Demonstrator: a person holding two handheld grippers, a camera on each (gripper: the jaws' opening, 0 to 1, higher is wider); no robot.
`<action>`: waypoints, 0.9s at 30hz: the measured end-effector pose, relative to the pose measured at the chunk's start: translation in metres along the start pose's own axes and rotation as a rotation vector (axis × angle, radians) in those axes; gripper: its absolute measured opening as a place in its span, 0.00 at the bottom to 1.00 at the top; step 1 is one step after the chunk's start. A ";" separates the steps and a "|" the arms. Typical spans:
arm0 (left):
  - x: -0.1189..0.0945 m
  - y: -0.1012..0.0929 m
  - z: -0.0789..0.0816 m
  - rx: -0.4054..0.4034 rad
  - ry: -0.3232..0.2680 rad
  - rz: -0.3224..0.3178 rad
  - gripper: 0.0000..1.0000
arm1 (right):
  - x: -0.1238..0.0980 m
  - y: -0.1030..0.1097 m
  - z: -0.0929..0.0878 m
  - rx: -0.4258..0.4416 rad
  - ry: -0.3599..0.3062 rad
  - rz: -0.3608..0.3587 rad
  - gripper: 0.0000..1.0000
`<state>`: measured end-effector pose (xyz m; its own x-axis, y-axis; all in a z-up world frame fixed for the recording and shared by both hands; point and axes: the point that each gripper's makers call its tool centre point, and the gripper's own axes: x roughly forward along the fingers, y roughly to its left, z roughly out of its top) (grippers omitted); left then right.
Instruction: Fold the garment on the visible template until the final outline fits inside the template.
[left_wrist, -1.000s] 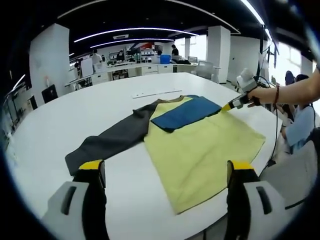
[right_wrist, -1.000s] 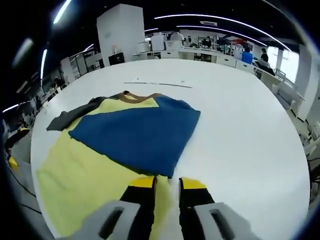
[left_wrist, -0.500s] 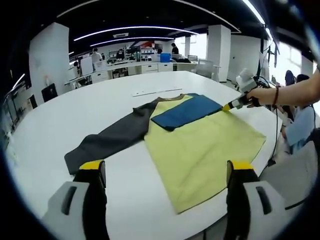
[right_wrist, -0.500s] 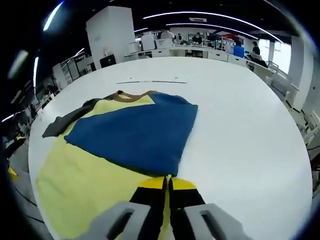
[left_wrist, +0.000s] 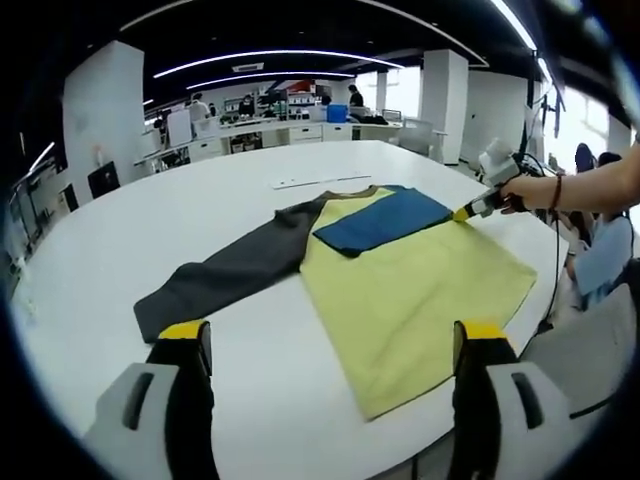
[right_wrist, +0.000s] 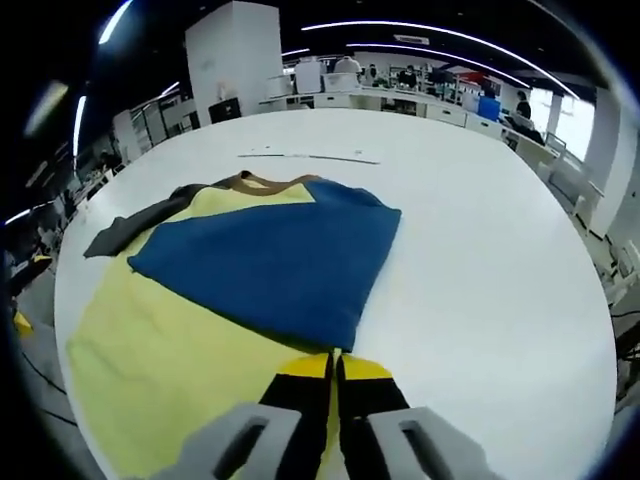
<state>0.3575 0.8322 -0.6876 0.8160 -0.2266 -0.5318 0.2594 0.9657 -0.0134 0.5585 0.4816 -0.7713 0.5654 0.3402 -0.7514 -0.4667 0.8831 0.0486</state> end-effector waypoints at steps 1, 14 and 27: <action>0.000 0.000 0.000 -0.001 0.000 0.001 0.98 | 0.000 -0.001 0.000 0.000 0.001 0.000 0.00; 0.001 0.012 0.003 -0.021 -0.001 0.021 0.97 | -0.002 -0.012 -0.004 -0.004 0.006 0.002 0.00; -0.001 0.021 0.011 -0.051 -0.009 0.040 0.97 | -0.007 -0.015 0.002 0.086 -0.047 0.015 0.20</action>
<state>0.3678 0.8513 -0.6785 0.8300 -0.1883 -0.5250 0.1996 0.9792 -0.0357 0.5630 0.4663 -0.7658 0.5912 0.3664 -0.7185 -0.4160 0.9017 0.1176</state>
